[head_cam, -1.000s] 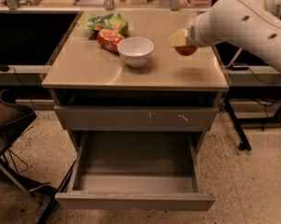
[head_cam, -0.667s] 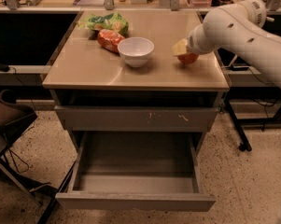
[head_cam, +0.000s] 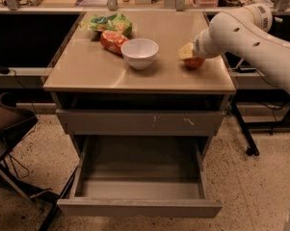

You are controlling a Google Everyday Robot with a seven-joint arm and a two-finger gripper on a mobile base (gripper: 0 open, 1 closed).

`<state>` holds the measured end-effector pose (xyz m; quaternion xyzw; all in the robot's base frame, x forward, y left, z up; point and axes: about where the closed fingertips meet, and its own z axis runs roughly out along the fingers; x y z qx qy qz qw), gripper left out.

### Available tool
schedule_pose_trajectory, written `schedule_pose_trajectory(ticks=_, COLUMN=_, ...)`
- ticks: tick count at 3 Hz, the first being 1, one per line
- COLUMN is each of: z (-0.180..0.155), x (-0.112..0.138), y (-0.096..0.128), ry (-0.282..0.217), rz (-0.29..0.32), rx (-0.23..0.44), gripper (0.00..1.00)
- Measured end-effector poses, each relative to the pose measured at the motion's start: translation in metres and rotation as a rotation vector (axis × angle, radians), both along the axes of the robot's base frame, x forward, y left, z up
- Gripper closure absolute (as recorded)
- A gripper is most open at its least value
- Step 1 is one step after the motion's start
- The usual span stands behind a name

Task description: Pick apple from middle drawer and place on counter

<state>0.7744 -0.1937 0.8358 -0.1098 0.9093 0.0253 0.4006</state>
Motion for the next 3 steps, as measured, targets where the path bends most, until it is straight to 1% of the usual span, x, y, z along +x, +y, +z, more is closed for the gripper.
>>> schedule_pose_trajectory(ticks=2, z=-0.0001, x=0.0000, y=0.0001, ry=0.000, rz=0.000, rx=0.000, gripper=0.11)
schedule_pose_trajectory(ticks=3, z=-0.0002, x=0.0000, y=0.0001, ry=0.000, rz=0.000, rx=0.000, gripper=0.00)
